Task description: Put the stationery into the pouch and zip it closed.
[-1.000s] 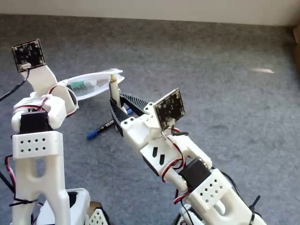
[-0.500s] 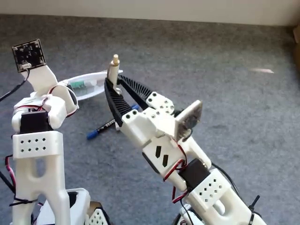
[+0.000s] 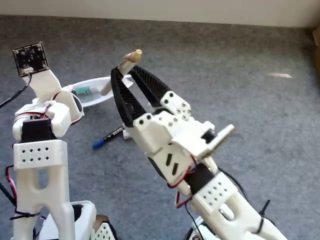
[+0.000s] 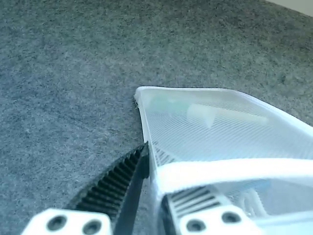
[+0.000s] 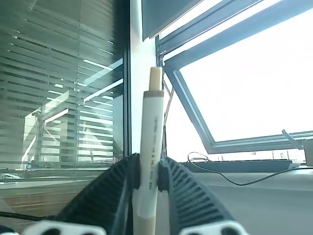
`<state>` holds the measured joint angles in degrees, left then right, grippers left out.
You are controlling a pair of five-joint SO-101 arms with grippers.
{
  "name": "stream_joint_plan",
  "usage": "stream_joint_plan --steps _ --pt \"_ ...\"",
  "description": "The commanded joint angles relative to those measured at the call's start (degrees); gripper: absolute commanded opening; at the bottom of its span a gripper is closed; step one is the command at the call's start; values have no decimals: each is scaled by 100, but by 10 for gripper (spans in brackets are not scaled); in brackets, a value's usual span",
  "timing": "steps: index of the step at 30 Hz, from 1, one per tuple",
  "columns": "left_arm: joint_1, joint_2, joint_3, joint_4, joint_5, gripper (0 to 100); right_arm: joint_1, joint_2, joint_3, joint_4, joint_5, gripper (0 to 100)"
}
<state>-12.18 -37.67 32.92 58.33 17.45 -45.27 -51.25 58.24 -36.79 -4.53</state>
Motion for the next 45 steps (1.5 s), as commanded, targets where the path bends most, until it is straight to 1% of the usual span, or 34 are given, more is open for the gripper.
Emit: stream_joint_plan --steps 1,4,6,17,19,22,24,26,27,34,40,42,45 --pt "127 -22 -31 -105 -35 8 -13 971 -57 -1235 -35 5" --pt "127 -22 -31 -105 -35 8 -13 1648 145 -2229 -26 5" --pt "127 -22 -40 -105 -35 8 -13 1982 295 -2659 -26 5" --pt "127 -22 -40 -114 -35 8 -13 2941 813 -3626 -26 5" --pt "127 -22 -40 -114 -35 9 -31 3002 901 -3679 -26 6" --pt "127 -22 -40 -114 -35 9 -48 3064 927 -3653 79 21" --pt "127 -22 -40 -114 -35 9 -57 3055 936 -3477 325 79" --pt "127 -22 -40 -114 -35 9 -119 3020 936 -3248 343 127" --pt "127 -22 -40 -114 -35 9 -136 3020 936 -3178 343 135" --pt "127 -22 -40 -114 -35 10 -233 2914 1147 -3187 369 135" --pt "127 -22 -40 -114 -35 10 -207 2088 1569 -3152 369 135" --pt "127 -22 -40 -114 -35 10 -198 1675 1710 -2809 369 135" --pt "119 -22 -40 -114 -35 10 -127 989 1745 -1534 343 135"
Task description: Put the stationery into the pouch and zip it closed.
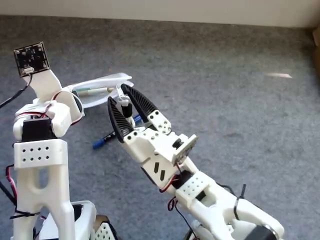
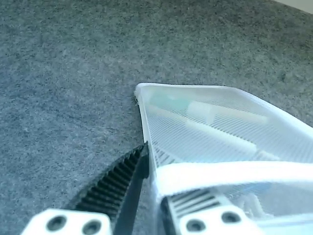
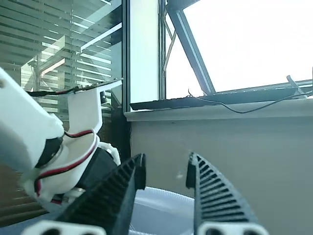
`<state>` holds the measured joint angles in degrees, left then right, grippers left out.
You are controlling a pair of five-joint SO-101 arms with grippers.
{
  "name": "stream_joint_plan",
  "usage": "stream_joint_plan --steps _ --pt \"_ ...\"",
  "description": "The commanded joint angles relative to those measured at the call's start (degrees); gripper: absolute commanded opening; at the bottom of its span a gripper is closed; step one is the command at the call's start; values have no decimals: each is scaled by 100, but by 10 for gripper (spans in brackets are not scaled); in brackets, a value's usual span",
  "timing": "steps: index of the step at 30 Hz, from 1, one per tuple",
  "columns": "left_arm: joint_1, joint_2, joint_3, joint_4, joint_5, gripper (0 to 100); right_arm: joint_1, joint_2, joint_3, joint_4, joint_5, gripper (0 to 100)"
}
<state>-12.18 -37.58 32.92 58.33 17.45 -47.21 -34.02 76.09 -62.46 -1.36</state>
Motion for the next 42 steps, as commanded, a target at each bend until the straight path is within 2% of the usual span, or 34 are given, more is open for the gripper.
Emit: stream_joint_plan --steps 1,9,12,15,20,25,36,42 --pt "119 -31 -40 -114 -35 10 119 -963 -40 1596 18 135" --pt "-251 -31 -84 -114 0 8 716 -2624 -796 5684 -712 135" --pt "-268 -31 -110 -114 9 8 1086 -2844 -1552 7240 -853 135" --pt "-418 -31 -119 -114 211 8 1314 -2835 -2211 8303 -835 135" --pt "-673 -31 -136 -114 334 10 1367 -2782 -2738 8848 -826 135" --pt "-690 -40 -145 -114 334 10 1367 -1886 -2888 9262 -809 135" --pt "-945 -40 -198 -114 510 10 1332 479 -4057 10404 545 135" --pt "-954 -40 -198 -114 510 11 971 1481 -4356 10659 1222 139"
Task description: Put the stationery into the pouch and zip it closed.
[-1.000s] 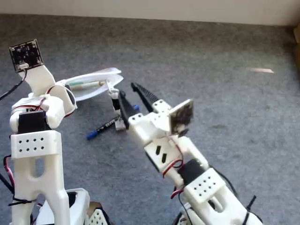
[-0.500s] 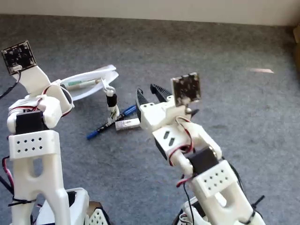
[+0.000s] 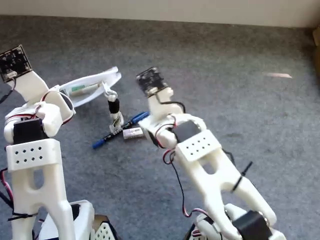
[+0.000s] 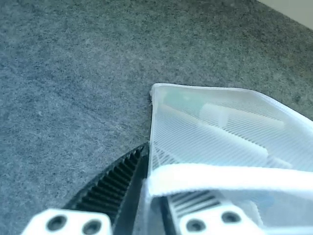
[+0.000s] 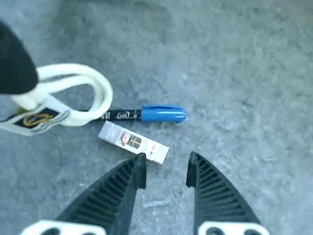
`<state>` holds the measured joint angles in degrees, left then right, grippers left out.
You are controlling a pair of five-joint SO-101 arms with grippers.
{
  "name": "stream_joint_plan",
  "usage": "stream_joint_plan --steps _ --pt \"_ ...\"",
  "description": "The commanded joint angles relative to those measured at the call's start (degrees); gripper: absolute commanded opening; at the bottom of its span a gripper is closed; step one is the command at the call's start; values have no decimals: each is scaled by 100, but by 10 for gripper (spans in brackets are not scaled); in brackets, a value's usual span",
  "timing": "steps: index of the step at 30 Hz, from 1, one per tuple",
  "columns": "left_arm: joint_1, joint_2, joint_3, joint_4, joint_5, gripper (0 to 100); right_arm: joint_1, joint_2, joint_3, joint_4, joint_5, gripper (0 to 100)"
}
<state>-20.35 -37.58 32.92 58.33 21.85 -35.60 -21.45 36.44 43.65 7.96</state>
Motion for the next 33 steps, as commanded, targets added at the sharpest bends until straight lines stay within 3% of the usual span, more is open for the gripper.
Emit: stream_joint_plan --steps 1,8,11,17,31,33 --pt "-145 -40 -198 -114 70 11 -233 365 -444 48 343 139" --pt "-435 -40 -303 -105 97 11 -268 1103 -673 66 422 252" --pt "-655 -40 -356 -88 105 11 -409 1358 -787 57 440 252" --pt "-796 -40 -356 -105 246 11 -760 1912 -857 -48 1213 252" --pt "-769 -40 -356 -105 237 11 -743 3389 -2132 -207 1292 252" --pt "-769 -40 -356 -105 237 11 -760 3512 -2123 -207 1618 252"
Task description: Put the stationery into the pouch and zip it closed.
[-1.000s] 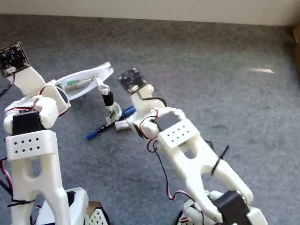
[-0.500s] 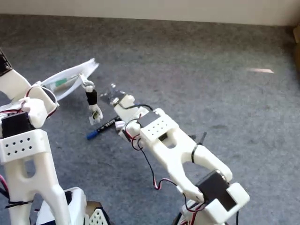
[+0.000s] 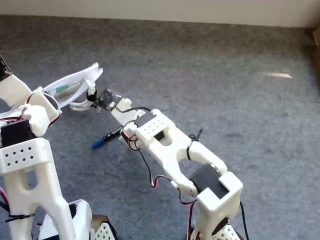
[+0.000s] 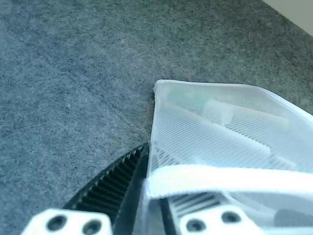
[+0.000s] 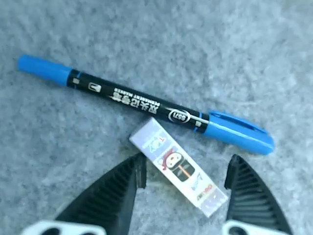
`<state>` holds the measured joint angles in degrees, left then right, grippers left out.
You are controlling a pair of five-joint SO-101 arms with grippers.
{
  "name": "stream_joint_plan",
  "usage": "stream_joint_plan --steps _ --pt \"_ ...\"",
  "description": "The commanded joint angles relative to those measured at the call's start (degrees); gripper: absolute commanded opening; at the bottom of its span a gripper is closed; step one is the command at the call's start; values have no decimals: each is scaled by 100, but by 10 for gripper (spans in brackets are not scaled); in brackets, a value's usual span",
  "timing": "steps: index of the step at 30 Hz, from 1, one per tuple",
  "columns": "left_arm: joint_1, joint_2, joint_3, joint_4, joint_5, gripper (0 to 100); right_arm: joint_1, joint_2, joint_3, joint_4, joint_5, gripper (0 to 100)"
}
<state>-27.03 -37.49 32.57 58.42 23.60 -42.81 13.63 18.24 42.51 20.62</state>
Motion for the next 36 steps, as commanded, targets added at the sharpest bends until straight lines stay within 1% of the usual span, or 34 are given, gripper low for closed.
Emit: stream_joint_plan --steps 1,3,4,6,9,11,17,22,28,31,34,36 --pt "-101 -48 -321 -114 62 11 -48 31 -295 -92 510 252" --pt "-101 -48 -321 -114 62 11 -48 66 -295 -92 659 241" --pt "-101 -48 -321 -114 62 11 -48 66 -295 -92 668 217" --pt "-101 -48 -321 -114 62 11 -48 66 -295 -92 756 146" --pt "-101 -48 -312 -114 62 11 -48 40 -295 -75 1222 36" --pt "-84 -48 -312 -114 53 11 -48 40 -268 -48 1336 2" --pt "-4 -48 -303 -114 44 11 -4 4 -259 813 1336 5" --pt "-4 -48 -303 -114 44 11 180 -646 -110 1226 1327 5" --pt "-4 -48 -303 -114 44 11 233 -1429 681 1297 1354 5" --pt "-4 -48 -303 -114 44 11 207 -1464 892 1297 1398 8" --pt "-4 -48 -303 -97 44 11 207 -1455 892 1288 1662 10" --pt "-4 -48 -303 -88 44 11 198 -1455 892 1314 1662 15"
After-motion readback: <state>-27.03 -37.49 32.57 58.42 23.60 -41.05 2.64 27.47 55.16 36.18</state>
